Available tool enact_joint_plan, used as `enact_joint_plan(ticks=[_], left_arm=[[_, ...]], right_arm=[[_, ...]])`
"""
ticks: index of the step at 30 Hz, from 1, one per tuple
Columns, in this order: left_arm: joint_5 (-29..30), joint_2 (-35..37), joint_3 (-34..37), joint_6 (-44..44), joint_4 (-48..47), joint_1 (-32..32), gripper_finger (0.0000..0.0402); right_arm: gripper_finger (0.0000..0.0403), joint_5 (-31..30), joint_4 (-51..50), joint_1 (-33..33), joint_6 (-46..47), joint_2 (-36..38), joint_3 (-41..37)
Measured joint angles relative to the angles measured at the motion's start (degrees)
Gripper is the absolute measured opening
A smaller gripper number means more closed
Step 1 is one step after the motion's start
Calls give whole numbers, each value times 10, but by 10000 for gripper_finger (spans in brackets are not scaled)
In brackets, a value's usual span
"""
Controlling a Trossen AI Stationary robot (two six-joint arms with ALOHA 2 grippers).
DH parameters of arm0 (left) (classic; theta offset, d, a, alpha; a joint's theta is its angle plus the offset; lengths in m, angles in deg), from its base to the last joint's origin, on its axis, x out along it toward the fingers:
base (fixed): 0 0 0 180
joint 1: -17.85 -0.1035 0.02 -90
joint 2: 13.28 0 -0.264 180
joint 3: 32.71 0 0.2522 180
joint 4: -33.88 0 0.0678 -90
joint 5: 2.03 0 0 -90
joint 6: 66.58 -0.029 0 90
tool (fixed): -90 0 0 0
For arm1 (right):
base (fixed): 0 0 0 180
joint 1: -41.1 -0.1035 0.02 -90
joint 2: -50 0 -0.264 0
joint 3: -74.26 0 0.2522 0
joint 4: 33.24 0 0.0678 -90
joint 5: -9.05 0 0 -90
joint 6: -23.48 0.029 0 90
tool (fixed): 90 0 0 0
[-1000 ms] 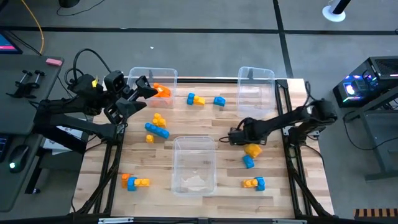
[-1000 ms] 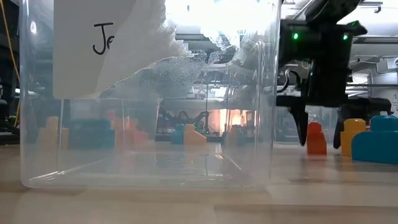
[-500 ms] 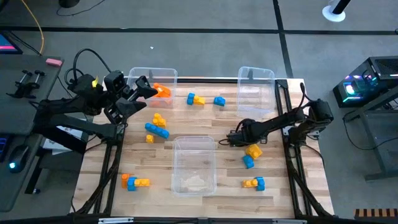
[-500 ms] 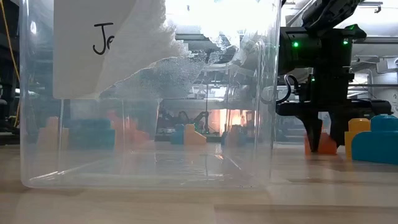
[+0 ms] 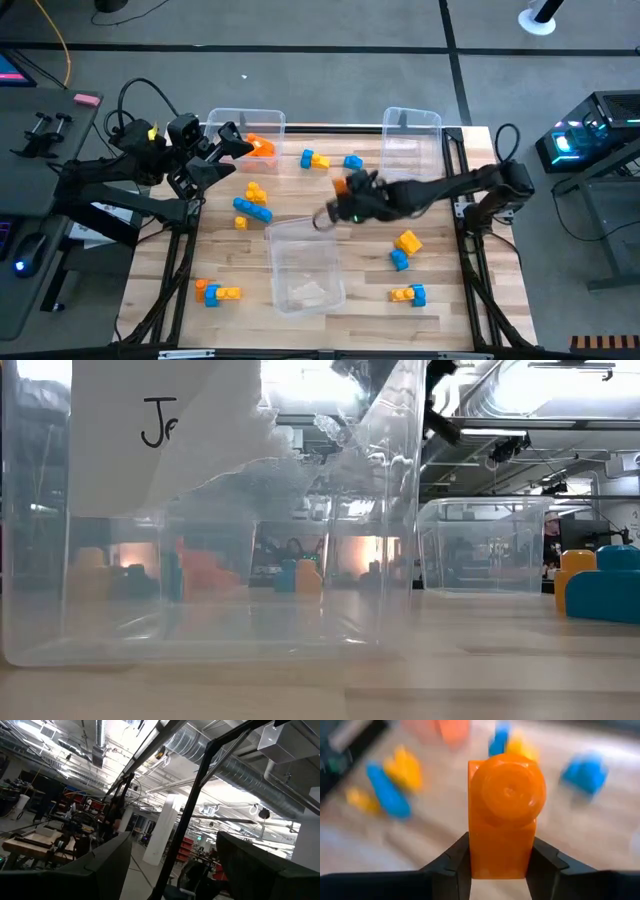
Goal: Sort blocks
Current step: Put the orange game piece into the top left transparent bin
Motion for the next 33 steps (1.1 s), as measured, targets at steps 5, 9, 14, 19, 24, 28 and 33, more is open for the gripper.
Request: enact_joint_plan(ticks=[5,9,14,19,24,28,33], left_arm=[[0,0,0,0,1,0,278],[0,-1,0,14,21,0,278],[0,-2,-1,25,47,0,278],[0,-2,-1,30,47,0,278],[0,-2,-1,31,47,0,278],[0,-2,-1,42,47,0,278],[0,-2,-1,45,45,0,278]], right_arm=[[130,21,158,67,-161,0,30],[130,135,317,126,-206,-32,29],[130,228,412,175,-155,-114,59],[130,284,422,200,-115,-212,150],[130,319,417,219,-111,-309,274],[130,323,379,231,-86,-375,369],[216,330,321,238,-86,-418,443]])
